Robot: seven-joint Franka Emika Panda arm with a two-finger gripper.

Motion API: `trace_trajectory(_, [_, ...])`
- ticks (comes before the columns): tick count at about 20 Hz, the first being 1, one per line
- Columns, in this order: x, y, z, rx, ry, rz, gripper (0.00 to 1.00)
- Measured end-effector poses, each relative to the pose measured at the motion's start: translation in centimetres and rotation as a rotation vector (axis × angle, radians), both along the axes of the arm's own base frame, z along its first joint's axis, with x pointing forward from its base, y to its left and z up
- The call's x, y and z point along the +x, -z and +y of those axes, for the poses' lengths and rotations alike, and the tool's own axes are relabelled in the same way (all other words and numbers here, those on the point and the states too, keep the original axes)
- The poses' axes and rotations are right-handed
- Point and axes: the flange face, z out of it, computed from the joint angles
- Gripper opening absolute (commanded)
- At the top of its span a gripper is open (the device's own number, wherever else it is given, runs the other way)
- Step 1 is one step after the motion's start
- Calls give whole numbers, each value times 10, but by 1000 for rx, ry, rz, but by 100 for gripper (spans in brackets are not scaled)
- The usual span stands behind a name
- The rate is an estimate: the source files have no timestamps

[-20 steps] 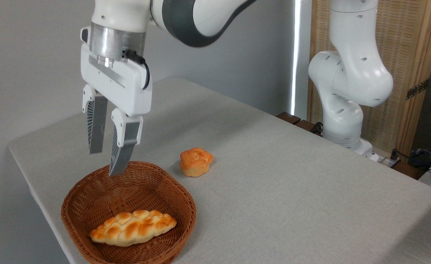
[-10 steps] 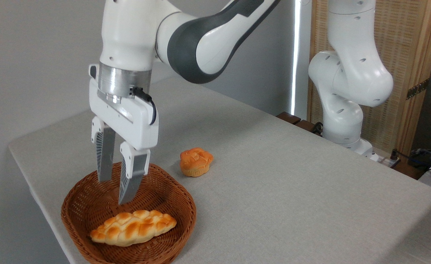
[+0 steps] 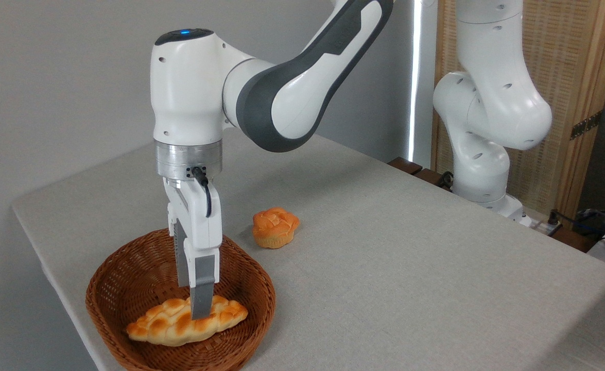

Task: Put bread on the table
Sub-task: 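Close the gripper on the middle of the braided bread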

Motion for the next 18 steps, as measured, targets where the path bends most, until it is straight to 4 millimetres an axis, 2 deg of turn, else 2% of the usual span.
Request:
trace_trajectory(11, [5,19,-4,5,27,-6,100])
trace_trajectory(12, [5,21,-4,8,34,-4,93])
trace_trajectory(14, [5,24,-4,13,51,2,59])
trace_trajectory(16, [6,26,-4,18,70,5,38])
trace_trajectory(17, [6,27,-4,23,83,7,29])
trace_trajectory(18, [6,27,-4,27,100,8,28])
